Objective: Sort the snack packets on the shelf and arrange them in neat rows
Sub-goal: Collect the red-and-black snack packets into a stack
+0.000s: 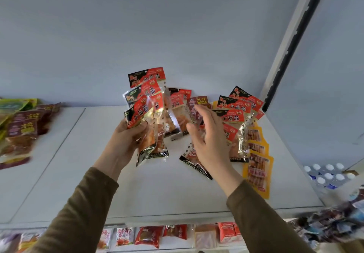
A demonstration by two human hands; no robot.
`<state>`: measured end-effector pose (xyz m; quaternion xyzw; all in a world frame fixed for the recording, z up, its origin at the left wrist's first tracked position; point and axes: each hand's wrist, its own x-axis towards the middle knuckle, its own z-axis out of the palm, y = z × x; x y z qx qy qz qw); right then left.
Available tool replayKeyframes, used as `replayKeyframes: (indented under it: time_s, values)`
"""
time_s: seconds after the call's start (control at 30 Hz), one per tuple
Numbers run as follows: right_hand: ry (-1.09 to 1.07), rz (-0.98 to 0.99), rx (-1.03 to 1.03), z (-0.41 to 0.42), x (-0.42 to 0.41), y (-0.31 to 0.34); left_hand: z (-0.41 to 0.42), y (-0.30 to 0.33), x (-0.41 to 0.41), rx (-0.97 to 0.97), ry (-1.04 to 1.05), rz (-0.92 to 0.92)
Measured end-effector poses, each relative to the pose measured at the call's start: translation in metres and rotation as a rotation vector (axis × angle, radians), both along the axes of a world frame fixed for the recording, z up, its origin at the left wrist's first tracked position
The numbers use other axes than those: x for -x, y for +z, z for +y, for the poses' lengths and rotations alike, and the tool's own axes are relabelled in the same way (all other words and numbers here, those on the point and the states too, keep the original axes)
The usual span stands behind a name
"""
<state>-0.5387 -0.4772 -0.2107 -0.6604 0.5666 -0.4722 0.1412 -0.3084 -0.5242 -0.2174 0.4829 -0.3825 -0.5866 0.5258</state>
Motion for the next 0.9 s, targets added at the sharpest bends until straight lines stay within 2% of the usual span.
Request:
replayKeyframes:
  time_s: [0.1,0.17,0.23,0.33,0.5,0.67,0.8,0.9]
  values:
    - [0.303,-0.269,-0.283,-0.006,-0.027,0.019,0.004,0.004,0.006,0.007,-0.030,0.050]
    - [0.386,-0.286,-0.355,-0.012,-0.041,0.024,0.007,0.007,0.012,0.031,-0.019,-0.002]
    - [0.382,-0.254,-0.367,-0.019,-0.048,0.024,0.009,0.008,0.015,0.067,0.027,-0.037]
    - [0.387,-0.257,-0.399,-0.027,-0.047,0.018,0.014,0.010,0.016,0.061,0.056,0.011]
    - [0.421,-0.562,-0.569,-0.033,-0.033,0.010,0.015,0.020,0.008,0.035,-0.092,0.072]
    - [0.450,-0.856,-0.640,-0.032,-0.022,0.008,0.019,0.027,0.011,0.037,-0.193,0.102]
    - [0.386,-0.913,-0.658,-0.033,-0.017,0.006,0.021,0.030,0.020,0.074,-0.225,0.045]
    - [0.321,-0.907,-0.555,-0.035,-0.013,0.006,0.023,0.031,0.024,0.103,-0.277,0.004]
